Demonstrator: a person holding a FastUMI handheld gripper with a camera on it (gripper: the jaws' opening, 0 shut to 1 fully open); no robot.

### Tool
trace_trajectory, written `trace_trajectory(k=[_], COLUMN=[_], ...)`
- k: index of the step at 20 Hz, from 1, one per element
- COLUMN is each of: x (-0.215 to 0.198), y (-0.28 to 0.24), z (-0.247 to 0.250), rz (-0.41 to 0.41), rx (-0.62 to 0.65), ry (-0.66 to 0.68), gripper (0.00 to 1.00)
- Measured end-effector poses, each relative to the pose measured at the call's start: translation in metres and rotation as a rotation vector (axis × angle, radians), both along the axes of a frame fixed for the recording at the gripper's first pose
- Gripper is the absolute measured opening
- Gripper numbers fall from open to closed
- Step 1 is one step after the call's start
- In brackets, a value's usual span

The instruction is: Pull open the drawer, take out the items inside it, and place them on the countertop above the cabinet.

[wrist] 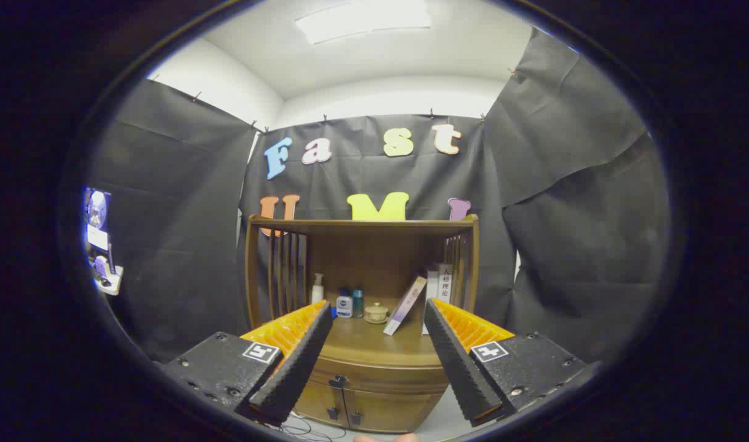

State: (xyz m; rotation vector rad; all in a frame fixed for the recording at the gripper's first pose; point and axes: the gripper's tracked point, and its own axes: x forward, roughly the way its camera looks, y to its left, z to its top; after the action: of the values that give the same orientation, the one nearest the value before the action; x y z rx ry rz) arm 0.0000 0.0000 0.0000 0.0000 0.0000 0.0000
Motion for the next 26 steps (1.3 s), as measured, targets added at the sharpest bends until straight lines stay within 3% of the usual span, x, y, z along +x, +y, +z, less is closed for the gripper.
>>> trace_trajectory(k=[15, 26], x=[0.009, 0.036], y=[0.023, 0.029], z=[-0.003, -0.077], rz=[-0.002, -0.036], rx=[0.055, 0.152], ry=[0.017, 0.08], gripper=[0.98, 0.99])
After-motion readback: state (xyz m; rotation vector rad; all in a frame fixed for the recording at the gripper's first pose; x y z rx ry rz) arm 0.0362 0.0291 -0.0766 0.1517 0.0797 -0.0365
